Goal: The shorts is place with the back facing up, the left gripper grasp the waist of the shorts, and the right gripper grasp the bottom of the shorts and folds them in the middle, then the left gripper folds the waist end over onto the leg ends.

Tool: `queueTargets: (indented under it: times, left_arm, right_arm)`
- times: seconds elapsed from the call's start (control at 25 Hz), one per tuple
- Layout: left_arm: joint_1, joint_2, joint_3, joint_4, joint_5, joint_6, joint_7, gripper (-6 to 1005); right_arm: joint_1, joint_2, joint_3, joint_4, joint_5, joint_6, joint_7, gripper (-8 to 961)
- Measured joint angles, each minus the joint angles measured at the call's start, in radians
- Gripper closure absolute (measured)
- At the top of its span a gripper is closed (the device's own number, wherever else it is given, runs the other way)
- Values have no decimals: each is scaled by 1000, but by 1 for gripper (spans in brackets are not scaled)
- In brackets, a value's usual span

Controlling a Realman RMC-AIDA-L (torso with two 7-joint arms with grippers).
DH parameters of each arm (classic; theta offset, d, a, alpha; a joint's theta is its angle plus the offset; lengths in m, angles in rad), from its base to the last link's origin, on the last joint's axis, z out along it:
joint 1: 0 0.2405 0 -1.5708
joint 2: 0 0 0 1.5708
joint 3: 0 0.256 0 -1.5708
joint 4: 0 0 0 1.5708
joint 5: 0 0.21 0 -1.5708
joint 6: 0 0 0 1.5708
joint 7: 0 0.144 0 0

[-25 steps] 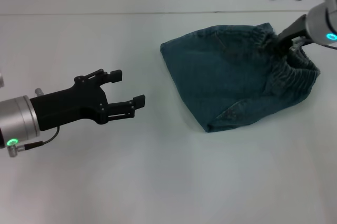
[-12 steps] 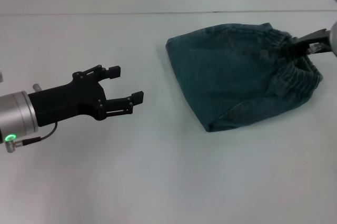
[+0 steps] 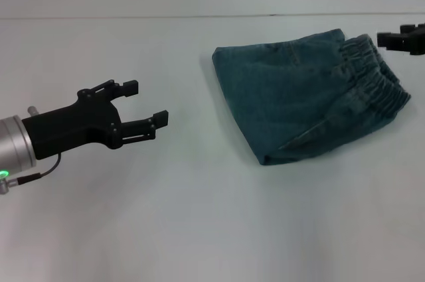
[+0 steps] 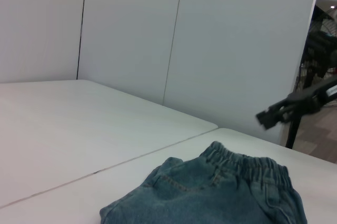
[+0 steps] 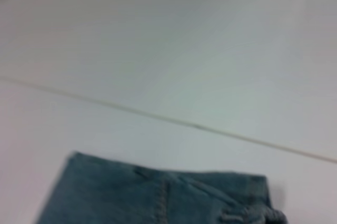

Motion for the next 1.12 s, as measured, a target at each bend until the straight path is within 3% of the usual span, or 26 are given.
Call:
queueTargets:
  times: [0.2,0.4,0.56,0.76,0.88,1.12]
  left_arm:
    - [5,1,-3,1,1,21,2,65]
    - [22,5,-49,1,20,94,33,65]
    - [41,7,-115,-11,57,151,83,65]
    - [61,15,-211,-14,104,218,98,65]
    - [66,22,-263,-26,112,225,106,65]
    - [66,30,-336,-80,130,208,153,65]
  right_arm:
    - [-15,3,122,-10,126,-178,-136,367]
    - [-111,12,121,41,349,-246,-348,274]
    - [-191,13,118,227,557,-299,-642,217]
    - [-237,13,125,520,681,-345,-1104,213]
    - [-223,12,131,718,722,-330,-1347,211]
    - [-135,13,125,967,729,-249,-1589,181]
